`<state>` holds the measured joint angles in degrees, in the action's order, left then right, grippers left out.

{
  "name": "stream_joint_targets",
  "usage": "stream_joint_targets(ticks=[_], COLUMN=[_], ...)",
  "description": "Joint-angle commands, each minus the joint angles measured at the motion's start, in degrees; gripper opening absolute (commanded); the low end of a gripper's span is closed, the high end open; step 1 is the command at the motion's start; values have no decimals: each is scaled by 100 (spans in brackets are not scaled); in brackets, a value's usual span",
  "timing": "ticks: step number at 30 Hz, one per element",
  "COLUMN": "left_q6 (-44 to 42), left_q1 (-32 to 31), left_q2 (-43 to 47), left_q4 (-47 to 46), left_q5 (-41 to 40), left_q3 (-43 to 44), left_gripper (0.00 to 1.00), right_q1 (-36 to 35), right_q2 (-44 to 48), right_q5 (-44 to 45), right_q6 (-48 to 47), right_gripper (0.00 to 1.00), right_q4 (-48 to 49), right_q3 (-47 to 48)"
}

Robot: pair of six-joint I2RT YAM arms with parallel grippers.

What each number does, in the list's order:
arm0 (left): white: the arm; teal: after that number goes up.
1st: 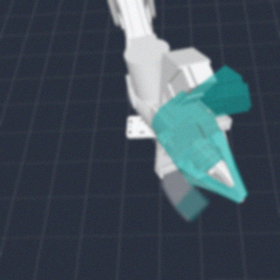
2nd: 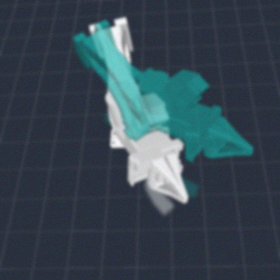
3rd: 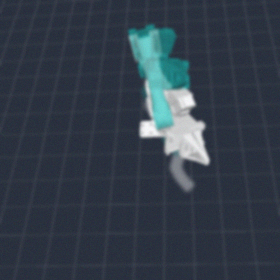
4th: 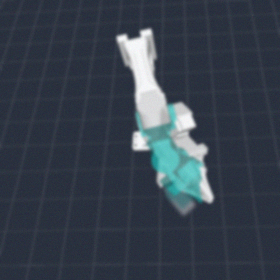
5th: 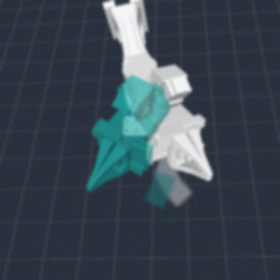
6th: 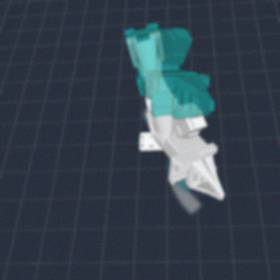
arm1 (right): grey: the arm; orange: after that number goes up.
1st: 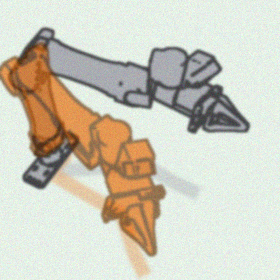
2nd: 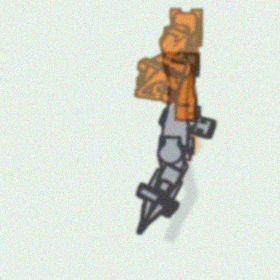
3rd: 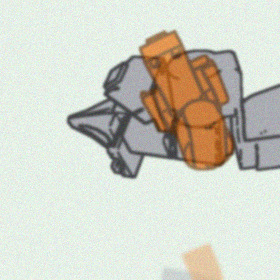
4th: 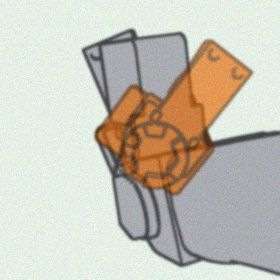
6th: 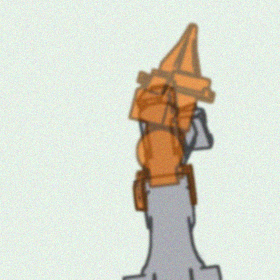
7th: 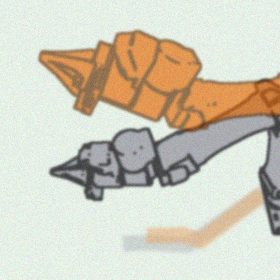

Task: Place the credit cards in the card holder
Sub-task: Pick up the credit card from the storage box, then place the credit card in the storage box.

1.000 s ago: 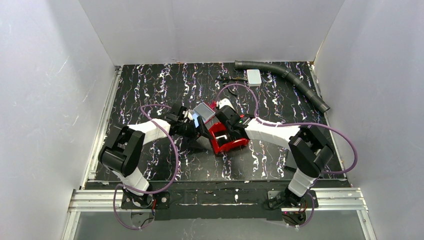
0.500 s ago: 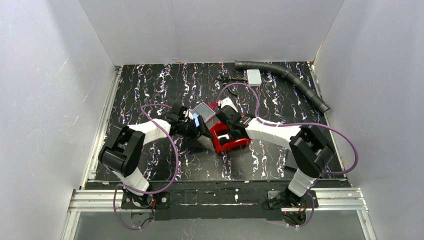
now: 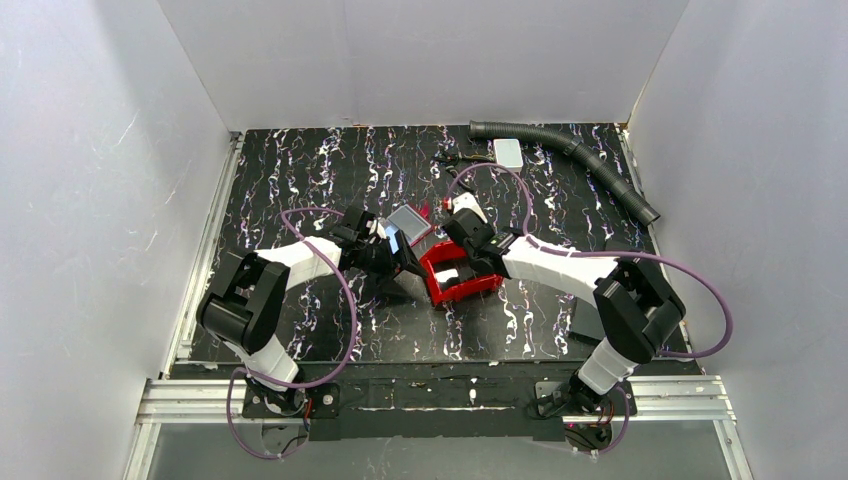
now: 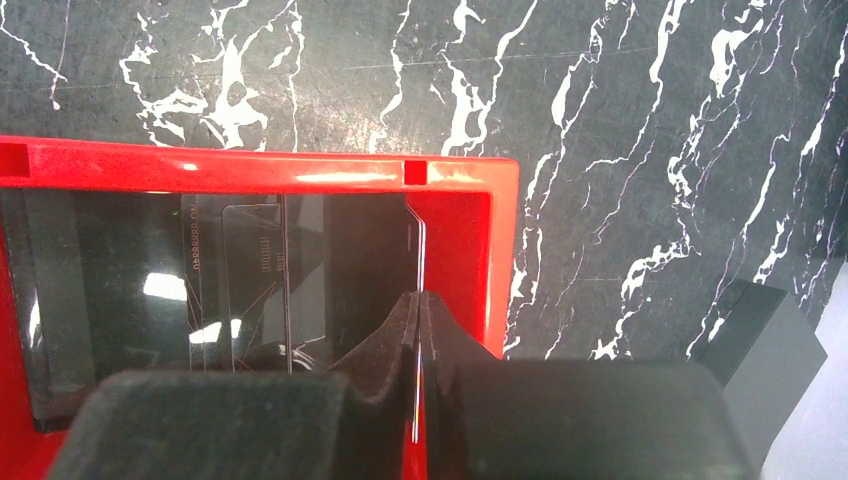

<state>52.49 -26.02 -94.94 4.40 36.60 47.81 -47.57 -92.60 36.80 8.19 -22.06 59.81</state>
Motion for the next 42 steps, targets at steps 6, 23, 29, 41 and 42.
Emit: stream_joint_targets(ticks=[6, 23, 29, 41, 42], left_q6=[-125, -925, -1091, 1656, 1617], left_q1=[-26, 11, 267, -381, -391], left_q2=[278, 854, 1143, 1181, 1253], left_q4=[227, 1571, 1802, -2369, -2369], left_q5=[18, -516, 264, 117, 17], left_q3=[197, 810, 1300, 455, 429], left_gripper=[76, 92, 98, 58, 57], right_q1=[135, 255, 441, 2715, 2730], right_q2=[181, 424, 963, 1643, 1673], right_q5=[-242, -915, -2144, -8180, -8203], right_q6=[68, 316, 875, 5128, 5197], right_gripper=[16, 1, 1, 1, 1], right_q4=[147, -412, -388, 4452, 4514], right_q3=[-175, 782, 944, -1141, -1184])
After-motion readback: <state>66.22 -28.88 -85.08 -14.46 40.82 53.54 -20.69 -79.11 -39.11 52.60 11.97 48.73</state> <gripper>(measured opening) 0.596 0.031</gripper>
